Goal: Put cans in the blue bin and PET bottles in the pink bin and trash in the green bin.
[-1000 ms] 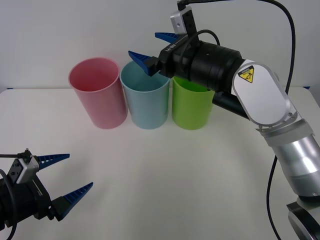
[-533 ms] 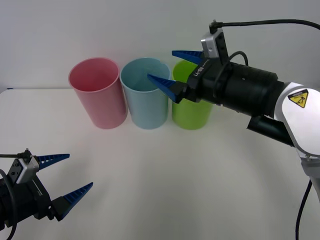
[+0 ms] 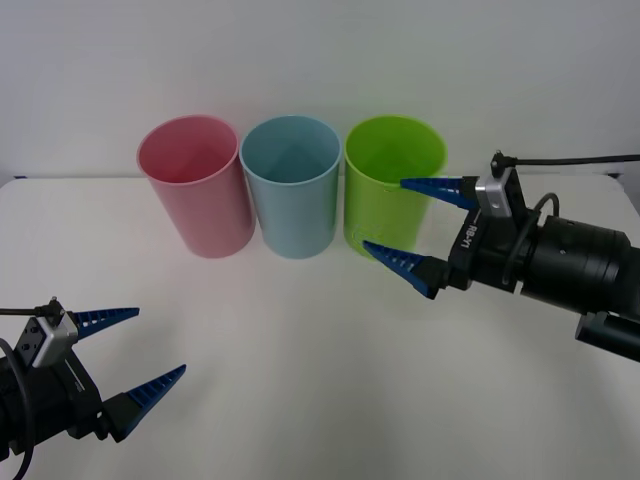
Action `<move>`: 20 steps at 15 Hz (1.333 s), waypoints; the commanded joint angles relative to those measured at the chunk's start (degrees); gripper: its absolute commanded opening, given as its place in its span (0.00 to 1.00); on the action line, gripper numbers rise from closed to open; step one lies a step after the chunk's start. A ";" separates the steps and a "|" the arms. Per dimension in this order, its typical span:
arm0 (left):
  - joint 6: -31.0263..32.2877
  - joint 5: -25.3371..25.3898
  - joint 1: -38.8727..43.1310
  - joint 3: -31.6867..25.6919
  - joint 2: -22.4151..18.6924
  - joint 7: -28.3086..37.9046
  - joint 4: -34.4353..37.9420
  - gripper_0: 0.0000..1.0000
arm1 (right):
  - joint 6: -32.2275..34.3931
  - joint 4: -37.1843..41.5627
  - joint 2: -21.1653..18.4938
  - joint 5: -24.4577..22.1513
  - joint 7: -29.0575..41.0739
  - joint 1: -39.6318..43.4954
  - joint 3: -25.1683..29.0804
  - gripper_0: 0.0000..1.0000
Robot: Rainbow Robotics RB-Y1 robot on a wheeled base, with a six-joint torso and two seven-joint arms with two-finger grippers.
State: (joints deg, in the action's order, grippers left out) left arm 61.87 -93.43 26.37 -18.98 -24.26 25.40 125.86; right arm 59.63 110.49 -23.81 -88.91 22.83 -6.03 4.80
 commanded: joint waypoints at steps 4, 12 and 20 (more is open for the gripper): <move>0.00 0.00 0.00 0.00 0.00 0.00 0.00 1.00 | 5.76 -0.01 0.00 5.41 -11.58 11.39 6.45 0.98; 0.00 0.00 0.00 0.00 0.00 0.00 0.00 1.00 | 11.29 0.43 0.00 8.31 -23.54 24.93 15.50 1.00; 0.00 0.00 0.00 0.00 0.00 0.00 0.00 1.00 | 10.15 6.23 0.44 8.49 -23.80 34.42 16.55 1.00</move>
State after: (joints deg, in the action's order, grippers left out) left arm 61.88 -93.43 26.37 -18.98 -24.26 25.40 125.86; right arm 69.84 116.60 -23.46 -80.33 -0.96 28.15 21.50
